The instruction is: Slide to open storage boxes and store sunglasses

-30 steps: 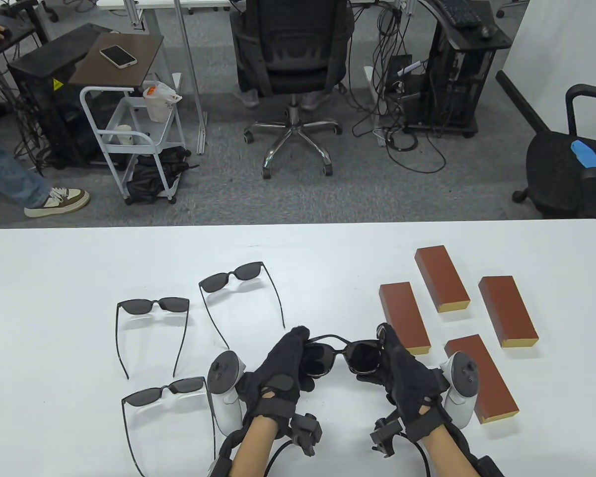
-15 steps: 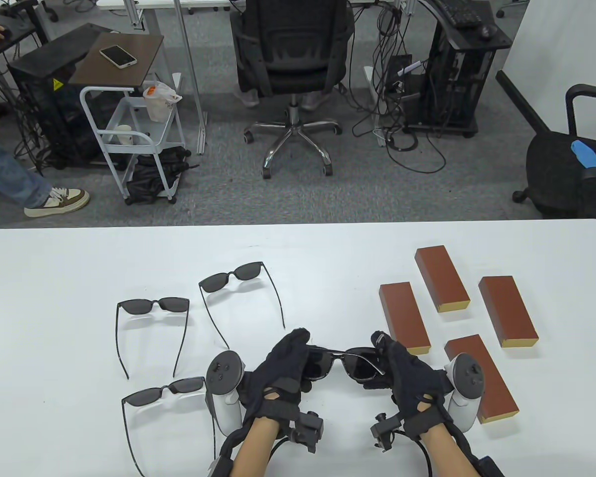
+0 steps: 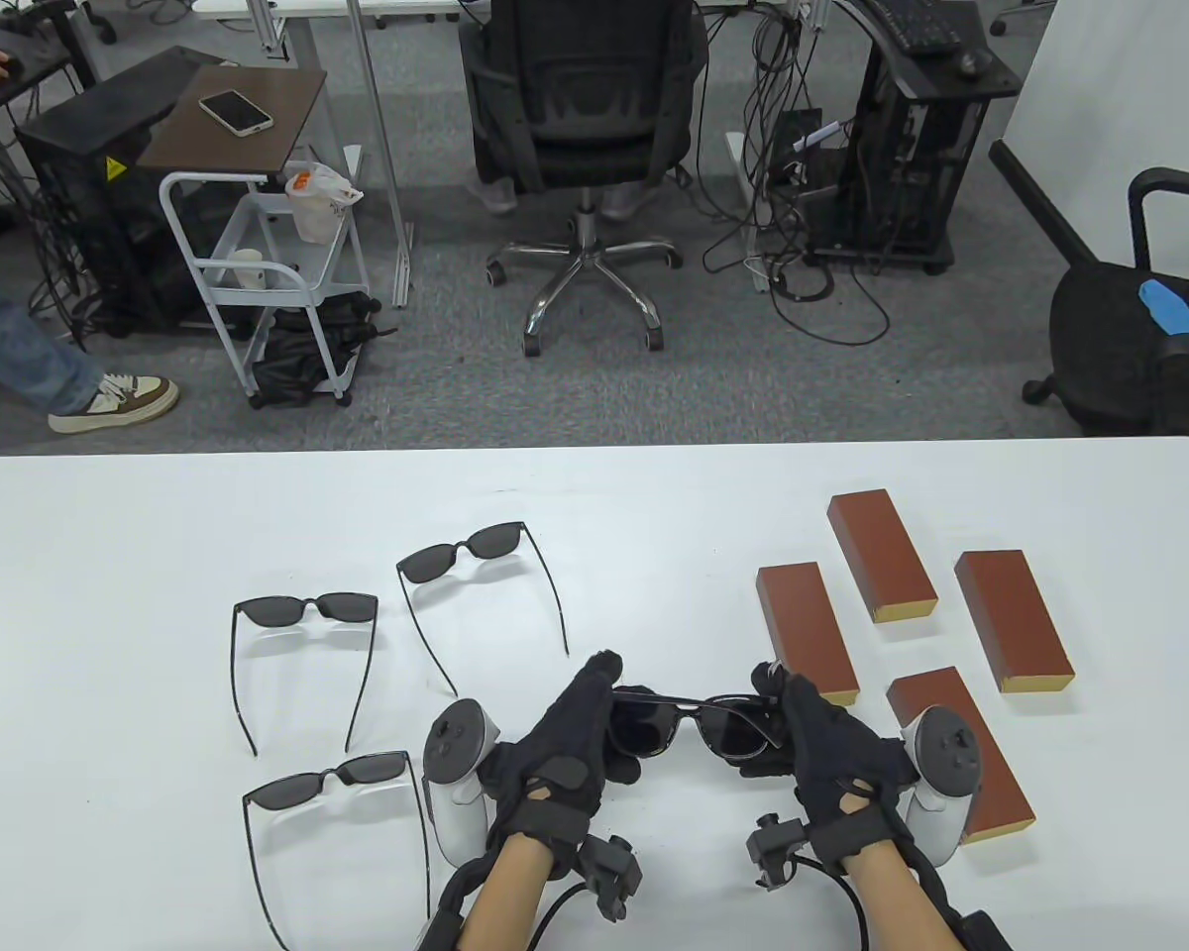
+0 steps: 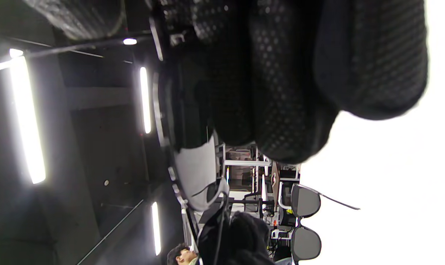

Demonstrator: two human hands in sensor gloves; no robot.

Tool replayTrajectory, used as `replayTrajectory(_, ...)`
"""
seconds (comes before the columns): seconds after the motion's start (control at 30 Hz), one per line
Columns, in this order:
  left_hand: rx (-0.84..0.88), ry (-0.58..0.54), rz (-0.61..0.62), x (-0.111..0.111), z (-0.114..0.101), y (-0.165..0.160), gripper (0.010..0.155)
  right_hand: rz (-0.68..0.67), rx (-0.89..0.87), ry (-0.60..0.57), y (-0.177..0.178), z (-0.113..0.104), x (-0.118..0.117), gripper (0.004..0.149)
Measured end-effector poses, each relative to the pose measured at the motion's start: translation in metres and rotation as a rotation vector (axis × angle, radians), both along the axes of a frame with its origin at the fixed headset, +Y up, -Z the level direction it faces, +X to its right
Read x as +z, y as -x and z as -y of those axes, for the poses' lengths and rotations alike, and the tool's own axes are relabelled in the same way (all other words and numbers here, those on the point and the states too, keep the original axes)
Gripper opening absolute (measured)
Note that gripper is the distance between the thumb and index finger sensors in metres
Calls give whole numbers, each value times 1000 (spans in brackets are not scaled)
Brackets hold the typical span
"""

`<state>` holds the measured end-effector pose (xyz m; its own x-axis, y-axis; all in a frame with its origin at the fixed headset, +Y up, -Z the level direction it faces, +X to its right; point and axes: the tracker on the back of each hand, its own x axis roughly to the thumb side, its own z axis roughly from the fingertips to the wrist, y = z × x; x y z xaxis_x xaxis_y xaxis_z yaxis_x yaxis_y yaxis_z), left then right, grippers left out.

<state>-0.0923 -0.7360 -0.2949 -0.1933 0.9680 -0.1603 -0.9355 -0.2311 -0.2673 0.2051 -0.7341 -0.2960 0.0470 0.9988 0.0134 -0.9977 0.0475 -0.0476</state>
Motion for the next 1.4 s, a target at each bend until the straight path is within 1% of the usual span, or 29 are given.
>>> replayTrajectory(0.13, 19, -20, 47, 0, -1, -3, 75, 49, 49, 16, -5, -2, 0, 55)
replayTrajectory(0.4, 78, -27, 121, 0, 0, -8, 77, 116, 150, 0, -10, -7, 2, 52)
replayTrajectory(0.47, 77, -28, 124, 0, -1, -9, 76, 119, 162, 3, -10, -8, 2, 51)
replayTrajectory(0.57, 43, -26, 133, 0, -1, -9, 74, 151, 214, -3, -11, -9, 3, 51)
replayTrajectory(0.67, 5, -23, 126, -1, -2, -9, 68, 164, 229, -1, -12, -10, 4, 50)
replayTrajectory(0.73, -41, -23, 112, -2, -3, -8, 64, 160, 242, 12, -12, -10, 3, 50)
replayTrajectory(0.8, -103, -16, 92, -3, -3, -6, 58, 169, 285, -2, -13, -13, 4, 50)
replayTrajectory(0.83, -117, -14, 95, -4, -2, -5, 55, 176, 317, -17, -13, -15, 4, 50)
replayTrajectory(0.87, -120, 14, 111, -4, 0, -5, 53, 177, 356, -47, -14, -19, 4, 50)
replayTrajectory(0.97, -81, 68, 100, -4, 5, -4, 51, 185, 476, -123, -12, -30, 6, 51)
replayTrajectory(1.07, -103, 72, 81, -4, 7, -3, 50, 192, 601, -214, -5, -39, 10, 61)
replayTrajectory(1.1, -130, 64, 76, -4, 7, -3, 50, 185, 687, -254, 0, -44, 12, 61)
replayTrajectory(1.13, -145, 57, 79, -5, 7, -2, 50, 174, 747, -286, 4, -46, 14, 60)
replayTrajectory(1.17, -158, 58, 85, -5, 7, -2, 50, 147, 831, -351, 11, -51, 15, 57)
replayTrajectory(1.23, -193, 51, 95, -5, 9, -2, 50, 106, 1038, -425, 27, -58, 21, 54)
replayTrajectory(1.3, -205, 54, 98, -6, 10, -2, 50, 62, 1164, -496, 40, -60, 25, 50)
replayTrajectory(1.4, -205, 55, 105, -6, 12, -3, 50, 37, 1265, -539, 54, -60, 29, 45)
